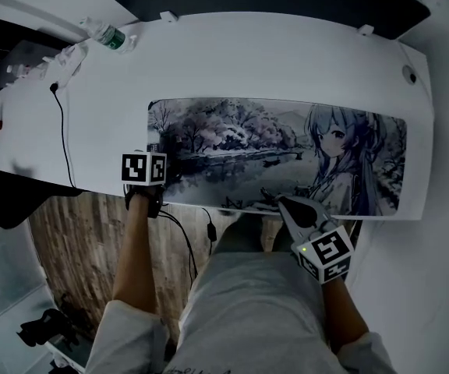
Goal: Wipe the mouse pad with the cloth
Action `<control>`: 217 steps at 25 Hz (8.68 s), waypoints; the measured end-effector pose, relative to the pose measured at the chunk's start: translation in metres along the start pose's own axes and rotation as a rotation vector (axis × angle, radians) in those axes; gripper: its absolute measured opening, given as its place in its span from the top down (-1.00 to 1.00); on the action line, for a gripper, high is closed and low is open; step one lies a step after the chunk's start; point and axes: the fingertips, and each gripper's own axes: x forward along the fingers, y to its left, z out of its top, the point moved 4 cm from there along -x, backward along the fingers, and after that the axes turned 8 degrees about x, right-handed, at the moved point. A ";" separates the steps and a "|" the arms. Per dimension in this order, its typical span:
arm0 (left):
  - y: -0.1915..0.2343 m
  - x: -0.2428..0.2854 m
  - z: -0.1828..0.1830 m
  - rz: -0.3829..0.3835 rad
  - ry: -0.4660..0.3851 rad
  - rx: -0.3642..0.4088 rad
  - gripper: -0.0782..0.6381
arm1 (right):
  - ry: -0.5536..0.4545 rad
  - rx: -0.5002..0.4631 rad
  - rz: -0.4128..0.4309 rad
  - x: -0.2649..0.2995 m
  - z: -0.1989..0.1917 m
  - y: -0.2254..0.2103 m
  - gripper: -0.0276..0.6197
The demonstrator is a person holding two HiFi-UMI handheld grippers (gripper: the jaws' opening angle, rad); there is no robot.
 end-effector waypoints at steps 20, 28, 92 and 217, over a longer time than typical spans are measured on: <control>-0.129 0.030 0.032 -0.032 0.021 0.053 0.49 | -0.003 -0.009 0.021 -0.066 -0.009 -0.056 0.89; -0.173 0.039 0.045 -0.053 0.007 0.048 0.49 | 0.002 -0.022 0.039 -0.089 -0.012 -0.079 0.89; -0.540 0.123 0.135 -0.322 0.071 0.378 0.49 | -0.144 0.132 -0.048 -0.233 -0.057 -0.222 0.89; -0.295 0.044 -0.029 -0.229 0.089 0.133 0.49 | 0.018 -0.014 0.079 -0.142 -0.067 -0.105 0.89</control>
